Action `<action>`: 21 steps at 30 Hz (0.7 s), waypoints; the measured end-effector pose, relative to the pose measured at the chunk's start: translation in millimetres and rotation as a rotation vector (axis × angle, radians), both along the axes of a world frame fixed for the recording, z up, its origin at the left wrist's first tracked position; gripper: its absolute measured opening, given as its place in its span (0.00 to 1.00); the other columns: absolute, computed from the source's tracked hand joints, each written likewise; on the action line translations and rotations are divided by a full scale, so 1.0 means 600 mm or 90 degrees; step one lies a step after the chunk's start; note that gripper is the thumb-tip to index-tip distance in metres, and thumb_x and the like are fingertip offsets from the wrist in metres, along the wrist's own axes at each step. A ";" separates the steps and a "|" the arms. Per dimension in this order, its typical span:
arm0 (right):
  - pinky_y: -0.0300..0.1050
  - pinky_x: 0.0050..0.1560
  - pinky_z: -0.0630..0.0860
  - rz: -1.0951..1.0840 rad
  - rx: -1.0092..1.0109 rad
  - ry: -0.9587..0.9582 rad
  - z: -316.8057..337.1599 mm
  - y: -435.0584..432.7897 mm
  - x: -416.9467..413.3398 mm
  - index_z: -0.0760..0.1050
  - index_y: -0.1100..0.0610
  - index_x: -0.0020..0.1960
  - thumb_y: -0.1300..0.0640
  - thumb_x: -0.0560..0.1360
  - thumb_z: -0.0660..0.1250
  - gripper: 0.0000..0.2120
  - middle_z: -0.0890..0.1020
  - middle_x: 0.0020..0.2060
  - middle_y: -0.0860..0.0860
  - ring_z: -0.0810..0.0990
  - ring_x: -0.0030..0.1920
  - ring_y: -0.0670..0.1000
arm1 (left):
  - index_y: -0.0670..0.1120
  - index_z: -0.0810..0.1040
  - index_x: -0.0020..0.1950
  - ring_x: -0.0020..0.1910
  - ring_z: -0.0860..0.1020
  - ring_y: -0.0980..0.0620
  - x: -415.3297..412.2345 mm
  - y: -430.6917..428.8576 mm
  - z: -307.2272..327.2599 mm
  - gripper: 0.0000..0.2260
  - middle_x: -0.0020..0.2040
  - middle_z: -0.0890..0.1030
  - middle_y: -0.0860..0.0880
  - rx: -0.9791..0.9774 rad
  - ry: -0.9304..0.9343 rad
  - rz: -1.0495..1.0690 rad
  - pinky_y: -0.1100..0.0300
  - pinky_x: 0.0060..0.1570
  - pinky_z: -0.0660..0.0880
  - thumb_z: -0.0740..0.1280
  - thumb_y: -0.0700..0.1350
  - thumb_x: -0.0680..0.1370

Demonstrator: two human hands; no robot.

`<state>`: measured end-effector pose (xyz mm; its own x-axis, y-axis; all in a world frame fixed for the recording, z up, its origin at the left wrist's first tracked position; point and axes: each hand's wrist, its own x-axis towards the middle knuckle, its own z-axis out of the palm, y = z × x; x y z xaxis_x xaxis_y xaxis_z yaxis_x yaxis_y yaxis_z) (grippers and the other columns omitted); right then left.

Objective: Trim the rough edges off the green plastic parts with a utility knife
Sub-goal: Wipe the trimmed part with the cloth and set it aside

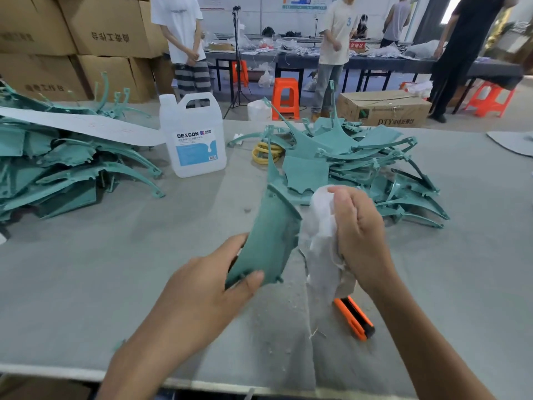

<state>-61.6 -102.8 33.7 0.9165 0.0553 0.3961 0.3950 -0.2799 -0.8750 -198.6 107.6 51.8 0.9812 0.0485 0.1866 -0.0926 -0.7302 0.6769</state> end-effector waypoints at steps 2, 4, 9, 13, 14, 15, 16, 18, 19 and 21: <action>0.28 0.55 0.68 0.112 -0.126 -0.057 0.016 -0.006 -0.009 0.75 0.38 0.59 0.34 0.74 0.62 0.16 0.77 0.56 0.39 0.74 0.58 0.36 | 0.67 0.71 0.60 0.37 0.79 0.54 0.006 0.010 0.021 0.17 0.41 0.82 0.58 0.104 0.030 -0.041 0.49 0.40 0.78 0.61 0.61 0.71; 0.31 0.51 0.72 0.249 -0.215 -0.036 0.029 -0.004 -0.020 0.77 0.38 0.53 0.37 0.74 0.70 0.11 0.79 0.50 0.38 0.77 0.53 0.39 | 0.63 0.75 0.57 0.37 0.78 0.53 0.011 0.016 0.039 0.17 0.40 0.82 0.56 0.141 0.063 -0.107 0.48 0.39 0.78 0.60 0.59 0.69; 0.44 0.36 0.78 0.322 -0.068 0.041 0.036 -0.008 -0.048 0.78 0.58 0.50 0.54 0.79 0.71 0.07 0.84 0.36 0.50 0.83 0.35 0.47 | 0.61 0.79 0.61 0.59 0.76 0.53 0.030 0.049 0.036 0.13 0.58 0.82 0.59 0.333 -0.251 0.130 0.54 0.58 0.67 0.67 0.59 0.77; 0.37 0.21 0.66 0.223 0.148 0.050 -0.002 0.027 -0.097 0.76 0.52 0.52 0.55 0.82 0.67 0.02 0.78 0.27 0.52 0.73 0.20 0.45 | 0.56 0.79 0.51 0.57 0.79 0.55 0.035 0.013 -0.004 0.09 0.54 0.82 0.60 -0.118 -0.351 0.286 0.58 0.56 0.75 0.67 0.59 0.77; 0.38 0.22 0.65 0.199 0.146 0.051 -0.013 0.038 -0.110 0.75 0.49 0.51 0.51 0.81 0.68 0.02 0.77 0.27 0.54 0.72 0.21 0.46 | 0.57 0.78 0.50 0.52 0.81 0.56 0.036 -0.008 -0.009 0.13 0.50 0.82 0.59 -0.282 -0.286 0.268 0.62 0.52 0.76 0.67 0.64 0.73; 0.39 0.24 0.66 0.185 0.117 0.043 -0.022 0.048 -0.124 0.75 0.45 0.51 0.47 0.80 0.68 0.04 0.78 0.29 0.55 0.72 0.23 0.45 | 0.59 0.76 0.50 0.48 0.81 0.56 0.036 -0.027 -0.012 0.18 0.48 0.82 0.58 -0.419 -0.215 0.233 0.62 0.48 0.77 0.68 0.69 0.69; 0.40 0.27 0.68 0.186 0.078 0.025 -0.029 0.054 -0.136 0.75 0.43 0.52 0.43 0.78 0.67 0.06 0.79 0.32 0.52 0.73 0.26 0.44 | 0.63 0.75 0.51 0.47 0.81 0.57 0.038 -0.040 -0.019 0.22 0.48 0.82 0.58 -0.503 -0.154 0.201 0.59 0.47 0.79 0.68 0.74 0.64; 0.40 0.34 0.72 0.213 -0.024 -0.049 -0.035 0.059 -0.158 0.73 0.41 0.54 0.38 0.79 0.64 0.08 0.79 0.36 0.43 0.77 0.33 0.44 | 0.71 0.72 0.55 0.48 0.79 0.63 0.036 -0.053 -0.027 0.33 0.51 0.80 0.64 -0.588 -0.065 0.167 0.51 0.56 0.77 0.66 0.83 0.54; 0.39 0.38 0.73 0.214 -0.091 -0.114 -0.035 0.058 -0.164 0.72 0.41 0.55 0.37 0.80 0.62 0.10 0.78 0.40 0.41 0.77 0.38 0.42 | 0.71 0.72 0.60 0.52 0.77 0.68 0.031 -0.057 -0.030 0.40 0.56 0.79 0.67 -0.629 -0.050 0.157 0.50 0.61 0.75 0.65 0.84 0.51; 0.38 0.42 0.72 0.222 -0.205 -0.226 -0.033 0.052 -0.166 0.71 0.43 0.55 0.35 0.80 0.62 0.13 0.74 0.44 0.39 0.75 0.42 0.40 | 0.65 0.72 0.68 0.59 0.75 0.70 0.021 -0.060 -0.036 0.46 0.68 0.75 0.61 -0.743 -0.024 0.161 0.52 0.62 0.73 0.67 0.82 0.53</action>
<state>-161.5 -71.5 13.8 0.6376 0.4974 0.5883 0.7640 -0.3107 -0.5655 -185.8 71.3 30.0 0.9140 0.3996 -0.0698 -0.0692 0.3232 0.9438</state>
